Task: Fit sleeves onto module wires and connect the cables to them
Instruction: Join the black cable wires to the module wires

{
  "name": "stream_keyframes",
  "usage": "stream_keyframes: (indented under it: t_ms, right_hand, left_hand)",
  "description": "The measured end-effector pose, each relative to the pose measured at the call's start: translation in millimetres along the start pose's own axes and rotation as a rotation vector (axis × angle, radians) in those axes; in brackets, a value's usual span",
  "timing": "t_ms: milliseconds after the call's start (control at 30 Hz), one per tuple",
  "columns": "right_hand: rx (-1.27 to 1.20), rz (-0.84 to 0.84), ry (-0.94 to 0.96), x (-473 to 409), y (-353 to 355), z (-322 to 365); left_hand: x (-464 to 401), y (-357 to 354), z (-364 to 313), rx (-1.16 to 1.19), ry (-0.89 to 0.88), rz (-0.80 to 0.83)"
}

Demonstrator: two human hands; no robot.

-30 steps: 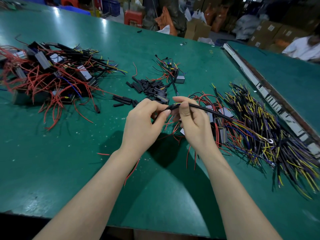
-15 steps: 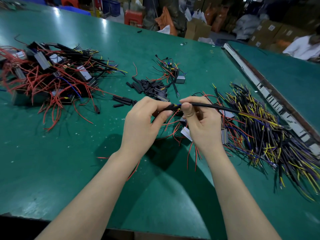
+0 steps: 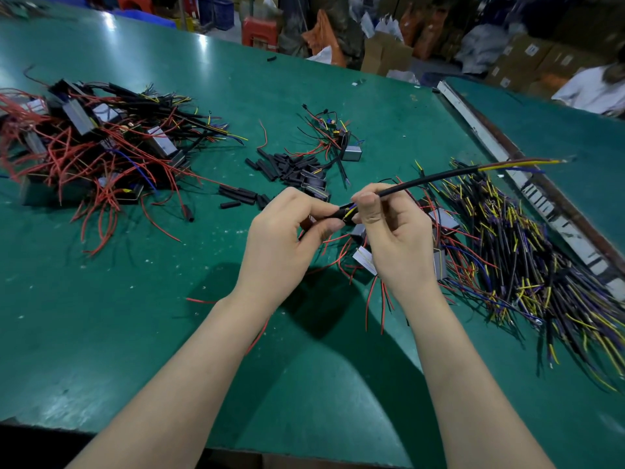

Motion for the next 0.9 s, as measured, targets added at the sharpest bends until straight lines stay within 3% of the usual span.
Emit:
stream_keyframes:
  t_ms: [167,333,900]
  right_hand:
    - [-0.103,0.092,-0.022,-0.6,-6.2,-3.9]
    - [-0.006,0.146,0.001,-0.3,-4.4,-2.8]
    - [0.185,0.112,0.113,1.2,-1.9,7.9]
  left_hand:
    - [1.0,7.1,-1.9,-0.036,0.015,-0.067]
    - [1.3,5.7,-2.0,-0.041,0.023,-0.045]
    - [0.8,4.2,-3.7,-0.067,-0.003,-0.032]
Point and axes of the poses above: each hand's wrist, its own x-axis away from the middle knuckle, its own y-axis out of the back of the hand, z = x × y, the point moved 8 cm from there along -x, towards the middle knuckle, and after that the axes turned 13 degrees about z, right-handed, at the moved point
